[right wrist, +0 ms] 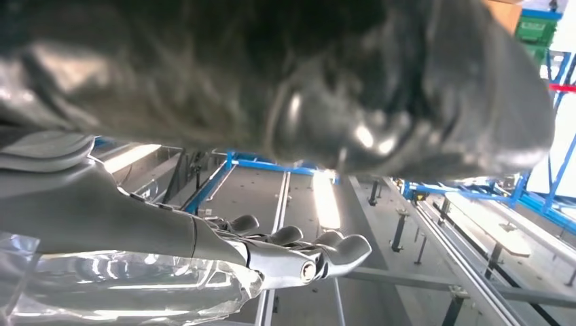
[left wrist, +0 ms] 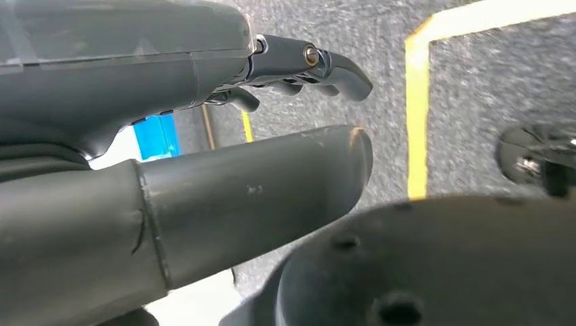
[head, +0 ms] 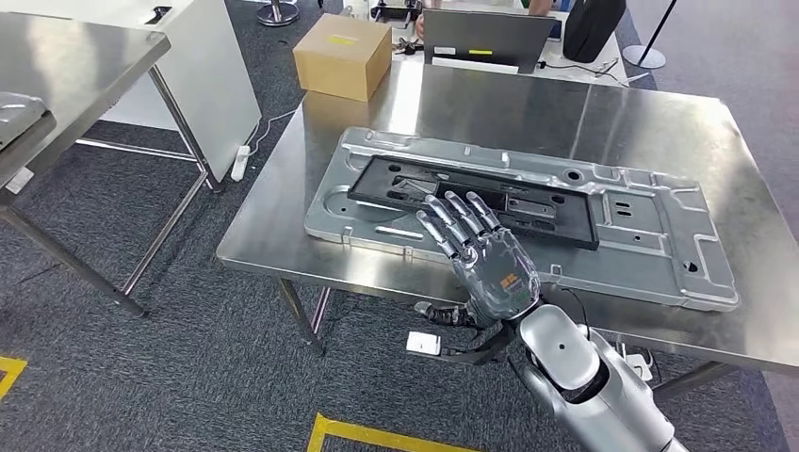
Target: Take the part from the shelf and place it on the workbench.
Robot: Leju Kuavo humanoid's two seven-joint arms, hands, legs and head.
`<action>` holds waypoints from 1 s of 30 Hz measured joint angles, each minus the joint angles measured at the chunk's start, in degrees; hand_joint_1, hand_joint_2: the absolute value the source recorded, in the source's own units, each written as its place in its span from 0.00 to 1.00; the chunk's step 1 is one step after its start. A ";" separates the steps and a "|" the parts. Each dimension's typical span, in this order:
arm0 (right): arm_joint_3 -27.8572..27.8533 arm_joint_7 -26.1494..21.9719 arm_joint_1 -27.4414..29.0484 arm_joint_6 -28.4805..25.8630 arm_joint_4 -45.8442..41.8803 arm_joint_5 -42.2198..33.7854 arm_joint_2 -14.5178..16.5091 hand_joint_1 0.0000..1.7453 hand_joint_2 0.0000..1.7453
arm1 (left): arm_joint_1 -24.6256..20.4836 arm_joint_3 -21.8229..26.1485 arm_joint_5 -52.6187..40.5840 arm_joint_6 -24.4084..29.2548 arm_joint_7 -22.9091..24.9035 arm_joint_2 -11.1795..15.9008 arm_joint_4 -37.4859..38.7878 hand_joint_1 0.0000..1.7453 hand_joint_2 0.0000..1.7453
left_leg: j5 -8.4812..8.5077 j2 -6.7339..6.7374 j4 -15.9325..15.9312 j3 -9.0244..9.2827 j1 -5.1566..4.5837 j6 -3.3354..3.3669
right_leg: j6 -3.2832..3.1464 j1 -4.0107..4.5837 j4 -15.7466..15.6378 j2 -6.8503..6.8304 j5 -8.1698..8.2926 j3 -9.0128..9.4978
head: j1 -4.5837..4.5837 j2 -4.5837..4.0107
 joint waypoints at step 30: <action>-15.19 -0.13 23.94 -7.46 10.77 -8.65 -0.63 0.00 0.00 | -0.04 -0.07 0.00 1.26 -2.48 -0.27 0.10 0.00 0.00 | -2.29 -0.88 0.35 2.14 0.07 -0.20 | 0.65 -0.14 -1.64 -0.84 2.14 0.38 | -0.01 0.00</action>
